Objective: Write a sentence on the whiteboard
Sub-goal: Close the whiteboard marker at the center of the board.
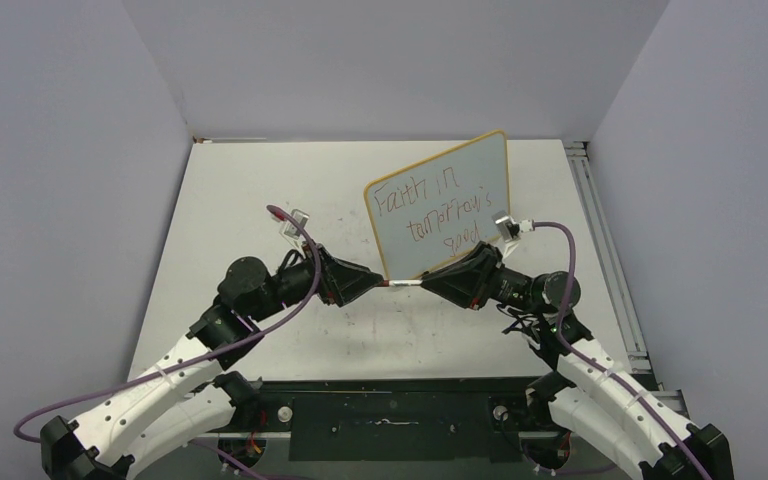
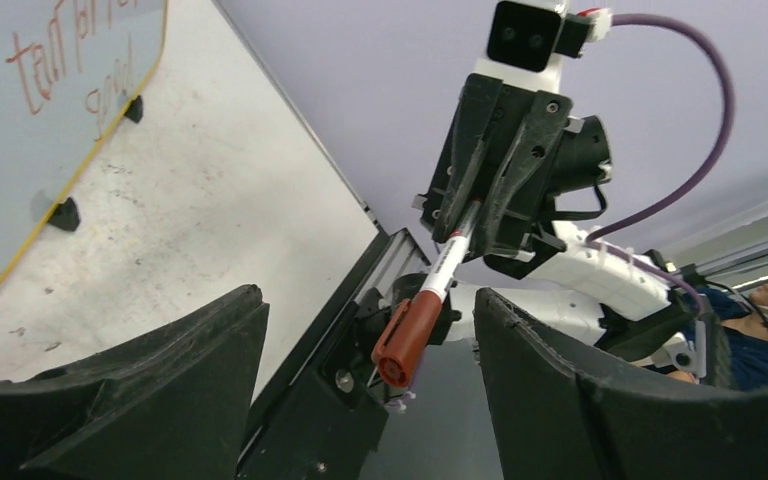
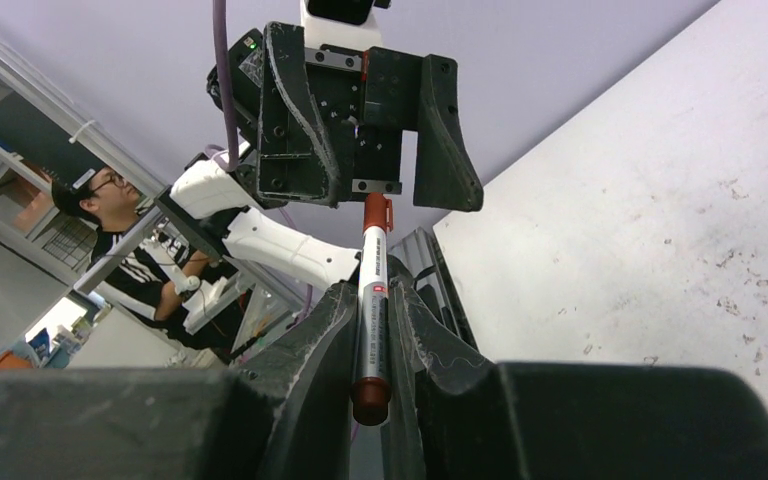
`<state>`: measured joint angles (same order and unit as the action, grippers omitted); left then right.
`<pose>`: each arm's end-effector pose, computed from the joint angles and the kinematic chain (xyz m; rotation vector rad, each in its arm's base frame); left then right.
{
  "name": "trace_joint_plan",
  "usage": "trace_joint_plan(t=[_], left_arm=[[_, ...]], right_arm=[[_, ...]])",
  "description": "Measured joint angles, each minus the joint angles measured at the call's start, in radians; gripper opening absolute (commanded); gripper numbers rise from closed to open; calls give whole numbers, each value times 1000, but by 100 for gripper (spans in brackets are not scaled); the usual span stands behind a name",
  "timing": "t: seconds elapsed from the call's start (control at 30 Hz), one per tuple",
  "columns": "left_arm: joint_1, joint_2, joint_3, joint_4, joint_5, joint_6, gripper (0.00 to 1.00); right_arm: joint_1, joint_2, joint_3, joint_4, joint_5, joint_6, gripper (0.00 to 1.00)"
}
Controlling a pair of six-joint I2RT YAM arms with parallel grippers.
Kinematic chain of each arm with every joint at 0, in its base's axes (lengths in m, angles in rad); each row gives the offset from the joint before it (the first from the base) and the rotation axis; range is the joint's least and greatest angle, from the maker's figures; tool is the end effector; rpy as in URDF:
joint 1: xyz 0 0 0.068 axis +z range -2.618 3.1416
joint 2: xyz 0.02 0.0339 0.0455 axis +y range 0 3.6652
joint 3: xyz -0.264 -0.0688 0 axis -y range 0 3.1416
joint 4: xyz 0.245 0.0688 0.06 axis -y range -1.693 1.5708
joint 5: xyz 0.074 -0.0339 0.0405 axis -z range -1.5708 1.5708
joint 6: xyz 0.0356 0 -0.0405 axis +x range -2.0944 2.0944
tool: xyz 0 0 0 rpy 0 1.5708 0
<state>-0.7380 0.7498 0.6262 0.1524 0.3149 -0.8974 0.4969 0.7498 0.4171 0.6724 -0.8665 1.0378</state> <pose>0.1295 -0.1327 0.3259 0.1447 1.7543 -1.4931 0.1360 0.1046 0.3024 -0.4894 1.5342 1.7717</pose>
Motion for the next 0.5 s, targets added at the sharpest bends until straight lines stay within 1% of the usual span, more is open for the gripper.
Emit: trace_joint_plan(t=[0.17, 0.3, 0.43, 0.5], left_arm=[[0, 4, -2, 60, 32, -64, 64], [0, 4, -10, 93, 47, -95, 49], [0, 5, -18, 112, 62, -117, 37], [0, 6, -21, 124, 66, -125, 29]], right_arm=[[0, 0, -9, 43, 18, 16, 5], [0, 0, -9, 58, 23, 23, 5], [0, 0, -9, 60, 25, 22, 5], [0, 0, -9, 60, 25, 22, 5]])
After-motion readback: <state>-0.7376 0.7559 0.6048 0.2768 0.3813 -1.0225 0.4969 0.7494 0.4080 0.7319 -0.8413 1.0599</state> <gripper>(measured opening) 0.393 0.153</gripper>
